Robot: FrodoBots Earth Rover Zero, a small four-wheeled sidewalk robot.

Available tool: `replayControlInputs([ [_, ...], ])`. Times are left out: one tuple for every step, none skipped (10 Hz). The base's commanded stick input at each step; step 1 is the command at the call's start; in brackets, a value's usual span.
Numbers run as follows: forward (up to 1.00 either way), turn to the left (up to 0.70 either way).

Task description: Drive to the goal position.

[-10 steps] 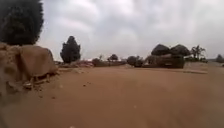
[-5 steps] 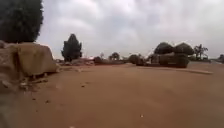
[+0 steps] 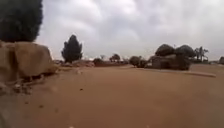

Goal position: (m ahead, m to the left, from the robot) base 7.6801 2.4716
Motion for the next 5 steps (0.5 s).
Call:
replayControlInputs([
  [0.50, 0.00],
  [0.50, 0.00],
  [0.50, 0.00],
  [0.50, 0.00],
  [0.50, 0.00],
])
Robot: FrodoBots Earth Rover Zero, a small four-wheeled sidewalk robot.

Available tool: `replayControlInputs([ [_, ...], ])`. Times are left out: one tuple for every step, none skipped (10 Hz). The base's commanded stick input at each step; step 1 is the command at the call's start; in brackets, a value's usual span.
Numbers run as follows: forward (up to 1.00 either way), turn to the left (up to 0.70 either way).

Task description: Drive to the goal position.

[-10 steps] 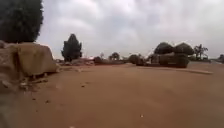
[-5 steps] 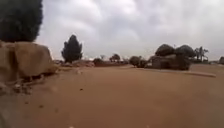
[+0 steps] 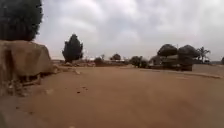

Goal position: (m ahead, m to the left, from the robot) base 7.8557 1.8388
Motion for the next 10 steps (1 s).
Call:
replayControlInputs([
  [0.50, 0.00],
  [0.50, 0.00],
  [0.50, 0.00],
  [0.50, 0.00],
  [0.50, 0.00],
  [0.50, 0.00],
  [0.50, 0.00],
  [0.50, 0.00],
  [0.50, 0.00],
  [0.50, 0.00],
])
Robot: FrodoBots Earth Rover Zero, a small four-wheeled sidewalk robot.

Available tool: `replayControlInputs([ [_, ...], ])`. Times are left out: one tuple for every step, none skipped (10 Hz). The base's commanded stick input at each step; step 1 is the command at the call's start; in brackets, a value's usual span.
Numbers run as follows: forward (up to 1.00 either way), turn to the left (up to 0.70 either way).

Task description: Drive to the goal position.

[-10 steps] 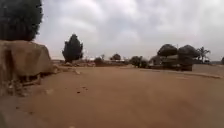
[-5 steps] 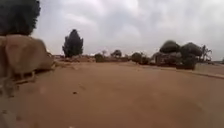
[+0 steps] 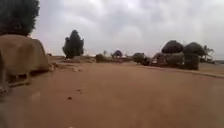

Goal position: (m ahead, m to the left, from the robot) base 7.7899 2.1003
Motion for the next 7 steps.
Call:
replayControlInputs([
  [0.50, 0.00],
  [0.50, 0.00],
  [0.50, 0.00],
  [0.50, 0.00],
  [0.50, 0.00],
  [0.50, 0.00],
  [0.50, 0.00],
])
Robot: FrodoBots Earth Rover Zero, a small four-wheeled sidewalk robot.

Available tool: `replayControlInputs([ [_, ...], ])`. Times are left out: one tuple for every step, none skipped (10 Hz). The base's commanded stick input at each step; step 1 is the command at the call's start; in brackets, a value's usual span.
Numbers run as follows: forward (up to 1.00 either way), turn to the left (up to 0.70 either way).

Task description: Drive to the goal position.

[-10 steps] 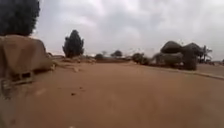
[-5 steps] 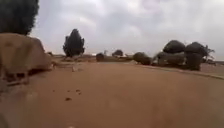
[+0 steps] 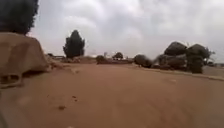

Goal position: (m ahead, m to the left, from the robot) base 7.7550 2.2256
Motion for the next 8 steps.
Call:
replayControlInputs([
  [0.50, 0.00],
  [0.50, 0.00],
  [0.50, 0.00],
  [0.50, 0.00],
  [0.50, 0.00],
  [0.50, 0.00],
  [0.50, 0.00],
  [0.50, 0.00],
])
